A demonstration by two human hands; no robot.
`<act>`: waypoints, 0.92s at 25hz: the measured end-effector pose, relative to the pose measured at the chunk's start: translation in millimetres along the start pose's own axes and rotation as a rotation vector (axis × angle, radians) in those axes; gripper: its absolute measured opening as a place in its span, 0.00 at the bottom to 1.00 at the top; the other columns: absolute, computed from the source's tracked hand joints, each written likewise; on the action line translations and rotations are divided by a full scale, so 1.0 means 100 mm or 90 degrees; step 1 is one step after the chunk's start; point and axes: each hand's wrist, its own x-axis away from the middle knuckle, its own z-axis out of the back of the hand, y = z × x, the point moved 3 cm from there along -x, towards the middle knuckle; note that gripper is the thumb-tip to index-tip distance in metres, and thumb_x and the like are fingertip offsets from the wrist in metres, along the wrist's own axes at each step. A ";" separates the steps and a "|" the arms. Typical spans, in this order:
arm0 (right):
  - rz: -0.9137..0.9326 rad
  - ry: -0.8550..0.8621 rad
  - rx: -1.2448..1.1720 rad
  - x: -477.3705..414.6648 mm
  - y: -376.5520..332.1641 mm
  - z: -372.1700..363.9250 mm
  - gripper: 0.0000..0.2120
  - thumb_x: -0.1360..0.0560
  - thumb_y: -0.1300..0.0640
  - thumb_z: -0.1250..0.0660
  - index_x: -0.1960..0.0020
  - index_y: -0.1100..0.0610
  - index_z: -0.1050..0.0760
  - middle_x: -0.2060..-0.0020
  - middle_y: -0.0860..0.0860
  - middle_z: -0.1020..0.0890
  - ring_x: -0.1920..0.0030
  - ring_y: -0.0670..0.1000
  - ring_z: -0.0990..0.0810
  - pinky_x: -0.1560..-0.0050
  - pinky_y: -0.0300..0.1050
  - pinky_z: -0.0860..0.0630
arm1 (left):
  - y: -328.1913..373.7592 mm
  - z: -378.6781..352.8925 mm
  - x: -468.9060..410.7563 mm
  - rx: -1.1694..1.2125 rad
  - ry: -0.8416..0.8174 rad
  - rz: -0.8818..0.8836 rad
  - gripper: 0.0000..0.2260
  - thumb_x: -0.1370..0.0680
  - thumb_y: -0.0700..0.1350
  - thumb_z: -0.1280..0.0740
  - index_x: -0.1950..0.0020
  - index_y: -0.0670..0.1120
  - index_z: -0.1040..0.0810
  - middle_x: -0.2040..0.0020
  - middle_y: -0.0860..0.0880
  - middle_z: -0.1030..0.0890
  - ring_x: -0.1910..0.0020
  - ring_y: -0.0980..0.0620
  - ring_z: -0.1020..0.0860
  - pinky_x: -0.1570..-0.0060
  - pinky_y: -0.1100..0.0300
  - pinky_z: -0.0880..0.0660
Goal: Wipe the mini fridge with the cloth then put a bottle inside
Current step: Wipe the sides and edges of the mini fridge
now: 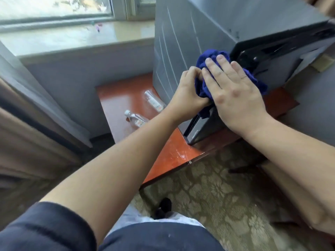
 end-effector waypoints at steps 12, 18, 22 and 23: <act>0.096 -0.208 0.025 0.75 -0.98 -1.74 0.25 0.17 0.62 0.51 0.21 0.63 0.38 0.20 0.59 0.37 0.20 0.60 0.38 0.20 0.56 0.41 | -1.84 -0.66 0.72 0.061 -0.094 0.330 0.27 0.26 0.43 0.31 0.28 0.54 0.31 0.37 0.53 0.19 0.41 0.54 0.20 0.45 0.65 0.28; 0.172 -0.292 -0.004 0.98 -1.22 -2.30 0.26 0.19 0.62 0.50 0.21 0.62 0.36 0.20 0.58 0.37 0.20 0.59 0.39 0.20 0.55 0.42 | -2.32 -0.99 0.98 0.080 -0.065 0.434 0.24 0.23 0.43 0.34 0.27 0.56 0.29 0.37 0.58 0.20 0.44 0.63 0.24 0.47 0.79 0.32; 0.193 -0.307 -0.032 0.89 -1.11 -2.14 0.27 0.20 0.61 0.48 0.21 0.62 0.38 0.20 0.58 0.37 0.19 0.58 0.40 0.20 0.54 0.40 | -2.18 -1.01 0.95 0.116 -0.037 0.453 0.24 0.22 0.45 0.34 0.27 0.57 0.29 0.36 0.59 0.20 0.42 0.65 0.23 0.40 0.68 0.28; 0.187 -0.298 -0.039 0.84 -1.04 -2.01 0.26 0.19 0.62 0.48 0.21 0.62 0.37 0.20 0.58 0.36 0.20 0.58 0.39 0.21 0.54 0.40 | -2.03 -0.97 0.93 0.131 -0.019 0.443 0.23 0.23 0.45 0.34 0.28 0.58 0.28 0.38 0.61 0.19 0.44 0.68 0.23 0.41 0.69 0.27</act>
